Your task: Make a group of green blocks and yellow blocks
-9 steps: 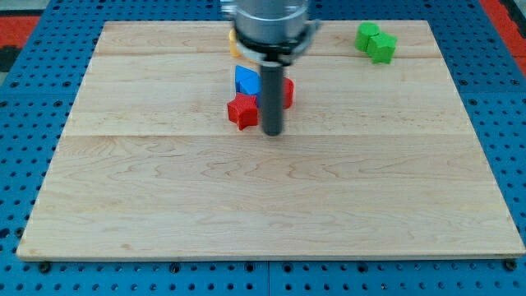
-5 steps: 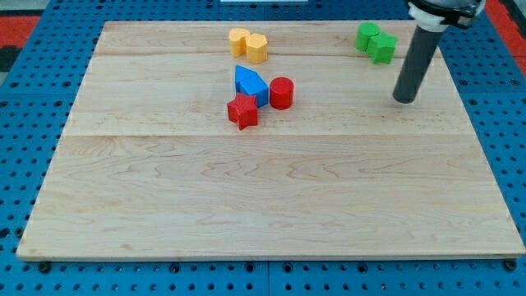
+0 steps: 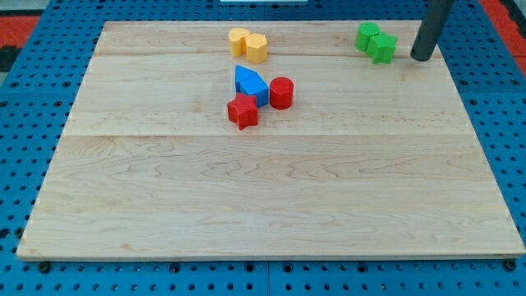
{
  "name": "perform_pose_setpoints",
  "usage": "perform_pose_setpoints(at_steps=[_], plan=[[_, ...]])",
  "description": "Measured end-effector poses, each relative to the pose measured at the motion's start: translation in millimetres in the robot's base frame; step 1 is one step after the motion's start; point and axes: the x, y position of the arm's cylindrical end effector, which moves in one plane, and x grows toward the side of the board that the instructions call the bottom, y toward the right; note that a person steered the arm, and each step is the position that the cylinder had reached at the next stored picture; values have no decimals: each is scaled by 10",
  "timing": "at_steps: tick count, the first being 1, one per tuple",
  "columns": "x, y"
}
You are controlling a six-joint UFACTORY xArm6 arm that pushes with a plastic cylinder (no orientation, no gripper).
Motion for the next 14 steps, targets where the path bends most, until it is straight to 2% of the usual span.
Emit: perform_pose_setpoints(at_steps=[4, 5, 6, 7, 9, 10, 11, 13, 14], plan=[[-74, -1383], [-251, -739], [-756, -675], [-843, -719], [-541, -1900], [-602, -1961], [-840, -1785], [-764, -2921], [-663, -3125]])
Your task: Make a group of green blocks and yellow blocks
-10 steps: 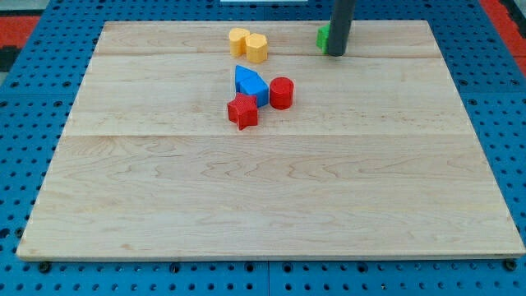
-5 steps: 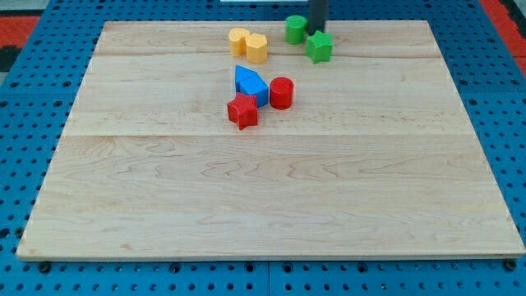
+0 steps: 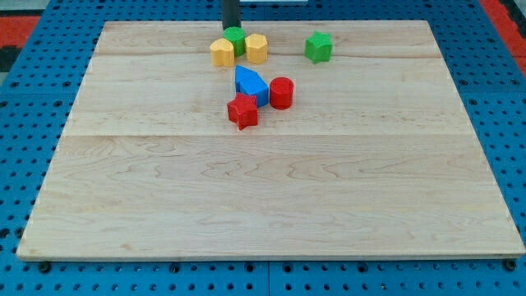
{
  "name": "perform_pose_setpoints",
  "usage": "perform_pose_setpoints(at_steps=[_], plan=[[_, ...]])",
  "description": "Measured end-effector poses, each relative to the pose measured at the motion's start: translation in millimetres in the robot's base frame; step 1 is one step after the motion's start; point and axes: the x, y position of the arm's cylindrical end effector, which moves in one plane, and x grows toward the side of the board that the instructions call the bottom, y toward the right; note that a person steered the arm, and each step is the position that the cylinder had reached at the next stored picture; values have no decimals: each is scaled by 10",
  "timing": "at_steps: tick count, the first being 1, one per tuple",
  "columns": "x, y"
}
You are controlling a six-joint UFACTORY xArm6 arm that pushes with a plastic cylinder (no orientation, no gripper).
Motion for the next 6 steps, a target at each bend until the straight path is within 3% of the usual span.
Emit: perform_pose_setpoints(at_steps=[3, 4, 5, 6], plan=[[377, -356], [392, 323], [392, 639], [358, -310]])
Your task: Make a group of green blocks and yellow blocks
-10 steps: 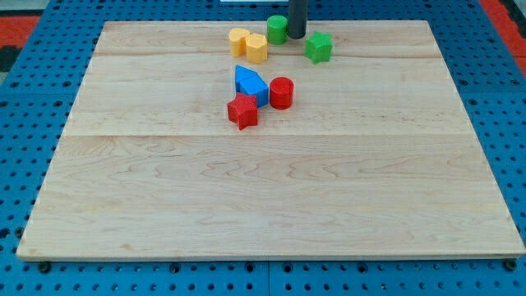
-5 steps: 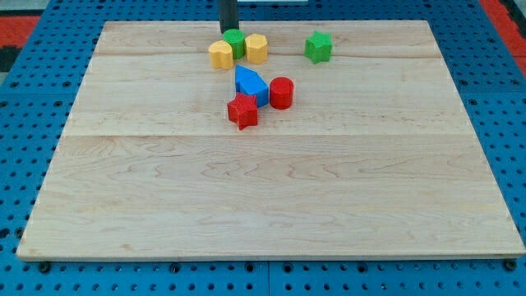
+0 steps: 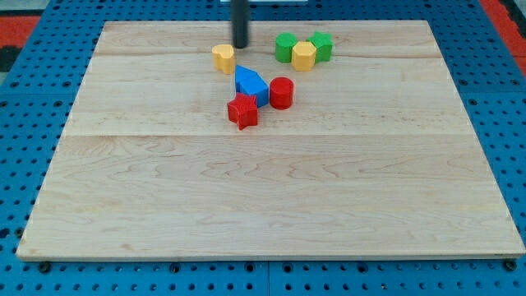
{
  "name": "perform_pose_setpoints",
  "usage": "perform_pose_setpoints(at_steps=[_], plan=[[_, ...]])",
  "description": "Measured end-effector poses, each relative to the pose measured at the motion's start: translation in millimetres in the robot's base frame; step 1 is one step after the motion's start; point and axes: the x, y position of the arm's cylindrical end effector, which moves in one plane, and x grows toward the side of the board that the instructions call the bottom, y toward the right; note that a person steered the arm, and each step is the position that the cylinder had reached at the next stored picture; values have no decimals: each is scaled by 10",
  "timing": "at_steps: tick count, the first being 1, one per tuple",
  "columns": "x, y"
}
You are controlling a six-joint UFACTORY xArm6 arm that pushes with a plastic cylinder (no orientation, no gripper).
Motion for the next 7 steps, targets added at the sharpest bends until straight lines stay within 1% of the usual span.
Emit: perform_pose_setpoints(at_steps=[1, 2, 3, 4, 5, 6, 7], plan=[[100, -720], [484, -518], [374, -2], [228, 689], [197, 839], [309, 323], [466, 652]])
